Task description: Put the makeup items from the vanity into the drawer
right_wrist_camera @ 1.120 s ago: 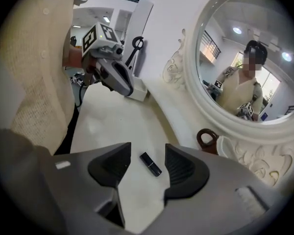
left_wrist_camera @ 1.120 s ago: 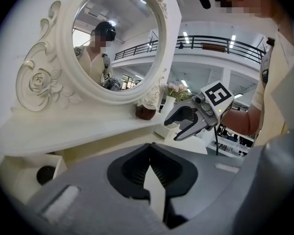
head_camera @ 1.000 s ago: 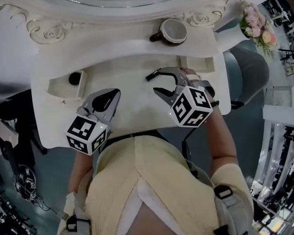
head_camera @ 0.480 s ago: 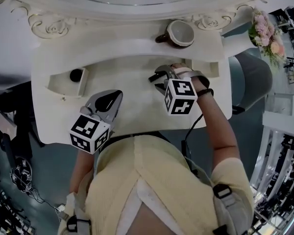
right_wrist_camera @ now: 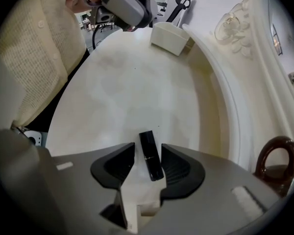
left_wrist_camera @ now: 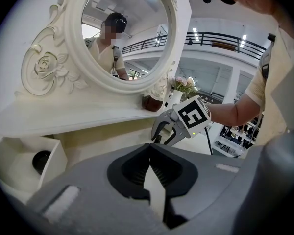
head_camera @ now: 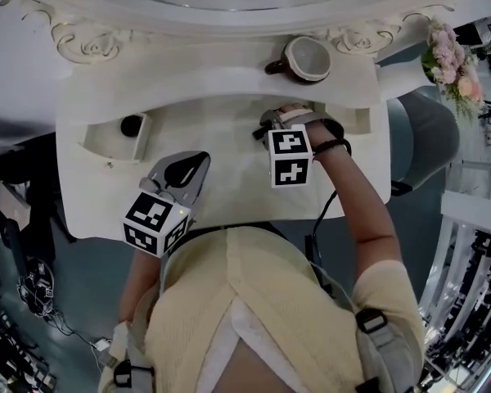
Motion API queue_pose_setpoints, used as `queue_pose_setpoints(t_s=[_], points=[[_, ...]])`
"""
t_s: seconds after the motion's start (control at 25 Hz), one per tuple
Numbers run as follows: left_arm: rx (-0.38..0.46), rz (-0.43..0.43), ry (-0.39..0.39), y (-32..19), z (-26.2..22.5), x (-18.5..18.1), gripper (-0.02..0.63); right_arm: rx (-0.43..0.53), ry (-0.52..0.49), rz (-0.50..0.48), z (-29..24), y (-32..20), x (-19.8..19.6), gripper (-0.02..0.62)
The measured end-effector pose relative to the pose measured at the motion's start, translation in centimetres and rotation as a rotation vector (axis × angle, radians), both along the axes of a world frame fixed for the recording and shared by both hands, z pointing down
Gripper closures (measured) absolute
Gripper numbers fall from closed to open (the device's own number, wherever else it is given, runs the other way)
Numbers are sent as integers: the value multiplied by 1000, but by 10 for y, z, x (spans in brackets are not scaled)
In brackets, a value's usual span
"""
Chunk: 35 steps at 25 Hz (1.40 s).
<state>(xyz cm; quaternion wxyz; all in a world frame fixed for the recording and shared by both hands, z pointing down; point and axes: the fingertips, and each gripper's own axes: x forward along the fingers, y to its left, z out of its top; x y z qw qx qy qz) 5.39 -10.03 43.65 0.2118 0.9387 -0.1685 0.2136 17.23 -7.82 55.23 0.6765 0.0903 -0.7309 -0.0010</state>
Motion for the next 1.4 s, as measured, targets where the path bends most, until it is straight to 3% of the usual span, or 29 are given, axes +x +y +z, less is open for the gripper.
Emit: queue_pose_setpoints(t_s=[0.16,0.32,0.52,0.72,1.04,1.4], points=[[9,5,-14,2,2,-1,601,-37,-1,9,2,1,-2,427],[10,7,-7,3,1,-2,601,-83,-25,31,2,7,-4,481],[13,16,-3,3,1,-2,601,-70,-32,57,2,8,-4,499],[33,-1,37,2,-7,-2,601,-32,-31,55,-4,12,-7,499],[1,18,120,5,-15,6,600,57,-202,130,-60,21,-26,499],[-3,118,163,18,-22,37,600,205,-178,284,-97,33,31,499]])
